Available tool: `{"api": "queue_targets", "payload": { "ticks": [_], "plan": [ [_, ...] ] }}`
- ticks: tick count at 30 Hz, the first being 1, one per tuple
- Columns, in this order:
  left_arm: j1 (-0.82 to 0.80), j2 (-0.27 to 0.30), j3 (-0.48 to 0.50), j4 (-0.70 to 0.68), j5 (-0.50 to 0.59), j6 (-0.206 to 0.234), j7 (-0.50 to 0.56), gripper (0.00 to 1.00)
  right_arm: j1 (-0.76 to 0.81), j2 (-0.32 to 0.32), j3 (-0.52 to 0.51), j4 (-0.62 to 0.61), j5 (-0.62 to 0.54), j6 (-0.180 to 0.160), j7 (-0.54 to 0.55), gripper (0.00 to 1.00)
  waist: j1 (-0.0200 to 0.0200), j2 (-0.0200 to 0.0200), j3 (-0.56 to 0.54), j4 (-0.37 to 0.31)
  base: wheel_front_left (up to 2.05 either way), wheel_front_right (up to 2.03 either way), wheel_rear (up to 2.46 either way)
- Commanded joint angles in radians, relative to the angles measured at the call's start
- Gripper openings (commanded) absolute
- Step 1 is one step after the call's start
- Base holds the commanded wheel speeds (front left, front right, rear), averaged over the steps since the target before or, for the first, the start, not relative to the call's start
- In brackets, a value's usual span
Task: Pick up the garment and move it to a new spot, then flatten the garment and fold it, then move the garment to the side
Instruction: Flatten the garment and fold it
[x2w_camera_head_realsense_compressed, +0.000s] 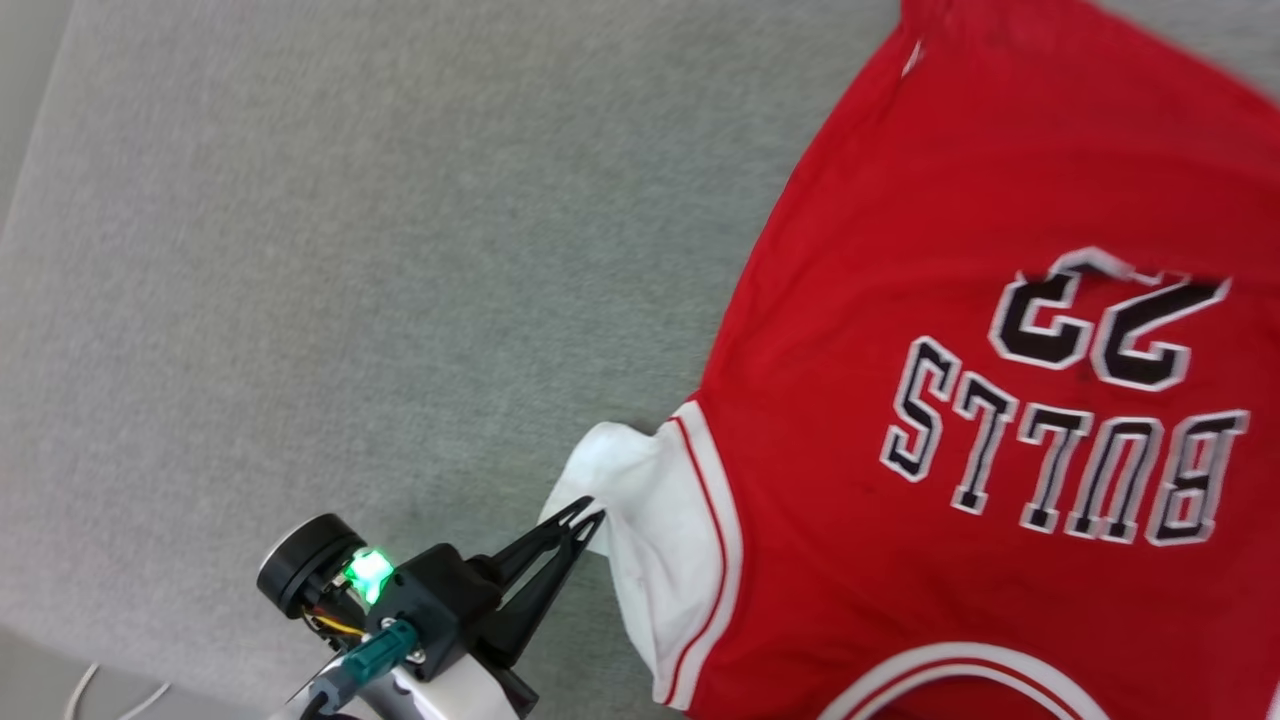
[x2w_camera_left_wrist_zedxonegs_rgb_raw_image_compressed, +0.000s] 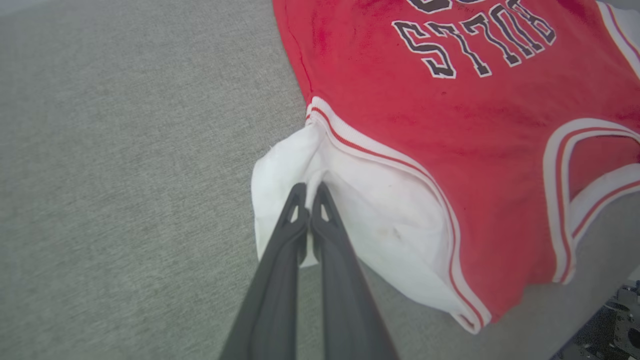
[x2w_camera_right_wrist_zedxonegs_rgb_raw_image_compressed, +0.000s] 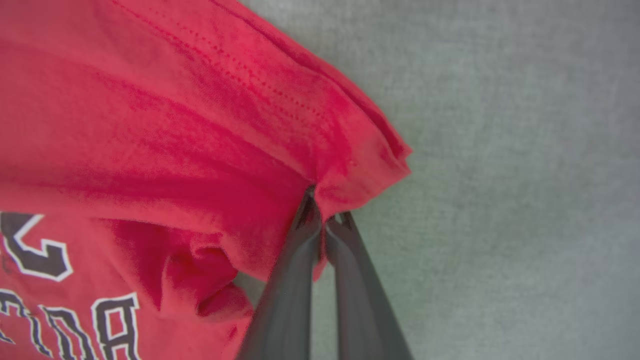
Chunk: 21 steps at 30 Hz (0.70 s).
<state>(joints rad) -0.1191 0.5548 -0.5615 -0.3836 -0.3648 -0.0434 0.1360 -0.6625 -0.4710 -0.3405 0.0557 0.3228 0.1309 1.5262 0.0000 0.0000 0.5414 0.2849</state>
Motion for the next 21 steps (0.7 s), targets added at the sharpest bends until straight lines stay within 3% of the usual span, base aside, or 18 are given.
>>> {"api": "queue_targets", "payload": {
  "ticks": [1, 9, 18, 21],
  "plan": [
    [0.01, 0.001, 0.005, 0.004, -0.005, 0.005, -0.006, 0.0, 0.042, 0.008, 0.003, 0.005, 0.001, 0.0, 0.004, 0.0, 0.0, 0.0, -0.063, -0.061, 0.0, 0.0, 0.0],
    [0.076, 0.02, 0.046, 0.046, -0.043, 0.051, -0.017, 0.0, 0.228, 0.033, 0.076, -0.054, 0.095, 0.0, -0.054, 0.0, 0.0, 0.0, -0.181, -0.165, 0.0, 0.0, 0.0],
    [0.141, 0.034, 0.076, 0.053, -0.074, 0.089, -0.032, 0.0, 0.456, 0.026, 0.085, -0.152, 0.178, 0.0, -0.156, 0.0, 0.0, 0.0, -0.283, -0.224, 0.0, 0.0, 0.0],
    [0.157, 0.033, 0.085, 0.053, -0.082, 0.1, -0.041, 0.0, 0.517, 0.055, 0.063, -0.173, 0.21, 0.0, -0.185, 0.0, 0.0, 0.0, -0.309, -0.238, 0.0, 0.0, 0.0]
  ]
}}
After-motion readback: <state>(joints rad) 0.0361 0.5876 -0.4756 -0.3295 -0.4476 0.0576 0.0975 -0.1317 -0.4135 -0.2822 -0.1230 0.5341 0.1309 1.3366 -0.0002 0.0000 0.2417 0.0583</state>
